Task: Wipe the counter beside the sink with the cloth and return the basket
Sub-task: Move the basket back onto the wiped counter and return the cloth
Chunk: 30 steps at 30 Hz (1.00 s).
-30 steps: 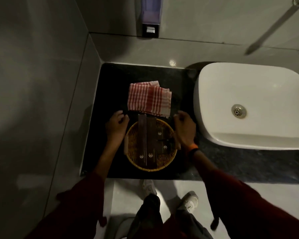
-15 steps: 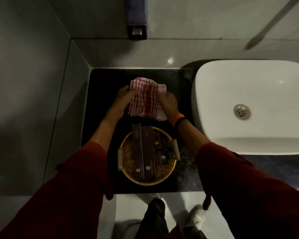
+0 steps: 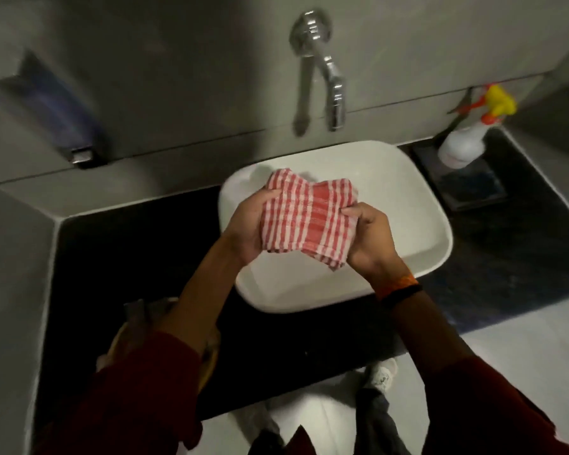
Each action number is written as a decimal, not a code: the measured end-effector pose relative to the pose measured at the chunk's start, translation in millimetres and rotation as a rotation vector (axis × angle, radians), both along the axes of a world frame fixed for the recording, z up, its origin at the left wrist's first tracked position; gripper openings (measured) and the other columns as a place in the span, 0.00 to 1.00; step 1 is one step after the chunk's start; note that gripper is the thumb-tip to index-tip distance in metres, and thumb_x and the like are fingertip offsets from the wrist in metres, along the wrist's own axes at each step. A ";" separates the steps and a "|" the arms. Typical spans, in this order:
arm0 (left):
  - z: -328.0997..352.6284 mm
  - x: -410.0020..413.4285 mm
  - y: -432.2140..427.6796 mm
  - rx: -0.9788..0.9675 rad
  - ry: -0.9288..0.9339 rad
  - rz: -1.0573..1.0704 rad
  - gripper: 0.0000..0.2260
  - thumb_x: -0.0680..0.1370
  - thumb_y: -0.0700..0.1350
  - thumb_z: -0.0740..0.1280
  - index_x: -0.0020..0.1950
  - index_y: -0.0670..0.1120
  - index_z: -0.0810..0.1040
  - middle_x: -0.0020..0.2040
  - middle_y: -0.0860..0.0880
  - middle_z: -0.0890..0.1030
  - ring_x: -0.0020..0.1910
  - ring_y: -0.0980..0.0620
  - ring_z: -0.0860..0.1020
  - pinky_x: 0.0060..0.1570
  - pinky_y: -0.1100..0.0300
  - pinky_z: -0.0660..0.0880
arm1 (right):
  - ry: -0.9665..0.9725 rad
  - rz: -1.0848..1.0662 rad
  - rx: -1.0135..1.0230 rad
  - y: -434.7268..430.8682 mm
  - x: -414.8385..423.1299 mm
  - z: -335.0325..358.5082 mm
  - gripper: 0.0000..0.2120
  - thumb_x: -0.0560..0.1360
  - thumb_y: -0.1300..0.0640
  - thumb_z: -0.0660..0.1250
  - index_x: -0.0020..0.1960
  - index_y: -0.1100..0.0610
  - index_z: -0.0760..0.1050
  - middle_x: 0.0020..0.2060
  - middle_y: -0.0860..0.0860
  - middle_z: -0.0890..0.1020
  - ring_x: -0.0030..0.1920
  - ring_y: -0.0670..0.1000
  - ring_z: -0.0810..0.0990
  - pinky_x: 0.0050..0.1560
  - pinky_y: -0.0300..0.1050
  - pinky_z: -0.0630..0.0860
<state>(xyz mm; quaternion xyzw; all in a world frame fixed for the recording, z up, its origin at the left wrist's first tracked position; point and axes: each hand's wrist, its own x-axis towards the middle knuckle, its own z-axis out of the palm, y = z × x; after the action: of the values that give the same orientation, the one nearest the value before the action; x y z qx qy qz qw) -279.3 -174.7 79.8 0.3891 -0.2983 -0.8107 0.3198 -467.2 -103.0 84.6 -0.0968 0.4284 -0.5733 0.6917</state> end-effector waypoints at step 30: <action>-88.6 -471.4 -29.7 -0.964 -1.259 -0.124 0.26 0.80 0.41 0.61 0.78 0.39 0.61 0.76 0.36 0.65 0.76 0.38 0.62 0.75 0.43 0.62 | 1.863 0.275 0.036 -76.6 -449.3 -94.0 0.28 0.79 0.56 0.66 0.77 0.60 0.64 0.76 0.60 0.68 0.75 0.63 0.66 0.75 0.59 0.65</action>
<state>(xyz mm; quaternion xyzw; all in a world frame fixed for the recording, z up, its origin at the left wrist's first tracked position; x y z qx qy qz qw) -750.6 -204.4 -8.8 0.5754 -0.7623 -0.2364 0.1785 -916.5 -179.6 -9.3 -0.5552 0.8028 -0.1715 0.1338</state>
